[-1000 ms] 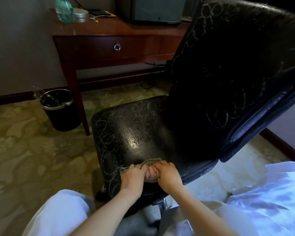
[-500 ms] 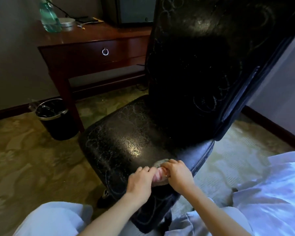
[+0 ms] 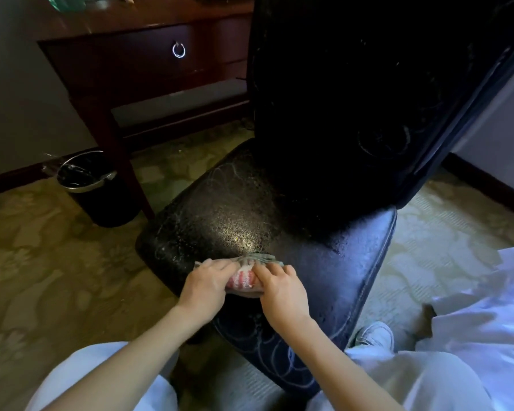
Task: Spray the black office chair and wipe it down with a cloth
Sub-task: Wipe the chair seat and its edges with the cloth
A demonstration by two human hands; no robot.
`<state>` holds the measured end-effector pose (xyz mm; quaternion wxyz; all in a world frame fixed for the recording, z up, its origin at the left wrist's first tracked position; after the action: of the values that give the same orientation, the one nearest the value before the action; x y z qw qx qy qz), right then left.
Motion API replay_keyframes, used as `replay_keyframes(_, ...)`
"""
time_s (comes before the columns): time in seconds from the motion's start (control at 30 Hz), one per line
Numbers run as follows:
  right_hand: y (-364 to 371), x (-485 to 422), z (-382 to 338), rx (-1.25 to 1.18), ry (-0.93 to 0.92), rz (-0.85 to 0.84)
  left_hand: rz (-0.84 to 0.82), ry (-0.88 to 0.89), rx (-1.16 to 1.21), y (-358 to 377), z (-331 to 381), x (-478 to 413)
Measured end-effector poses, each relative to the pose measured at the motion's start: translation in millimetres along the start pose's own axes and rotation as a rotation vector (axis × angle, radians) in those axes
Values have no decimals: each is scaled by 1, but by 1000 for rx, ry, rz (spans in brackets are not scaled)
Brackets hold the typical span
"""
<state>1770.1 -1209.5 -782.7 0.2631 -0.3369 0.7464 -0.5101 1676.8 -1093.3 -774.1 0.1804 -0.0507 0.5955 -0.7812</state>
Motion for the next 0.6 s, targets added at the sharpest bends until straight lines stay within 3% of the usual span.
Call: replay_keyframes(0.6,-20,100,58,-28,155,-75,-40,138,-40,30,100,40)
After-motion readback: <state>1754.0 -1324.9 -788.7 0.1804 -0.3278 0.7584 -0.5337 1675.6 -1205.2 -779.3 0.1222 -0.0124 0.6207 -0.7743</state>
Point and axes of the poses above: each hand's wrist, its own x-axis away from the middle knuckle, its own y-axis out of the palm, z = x × y, the point moved 5 cm from there along -x, towards the middle knuckle, and after that the axes turned 4 degrees about y, right-handed, at the moved point
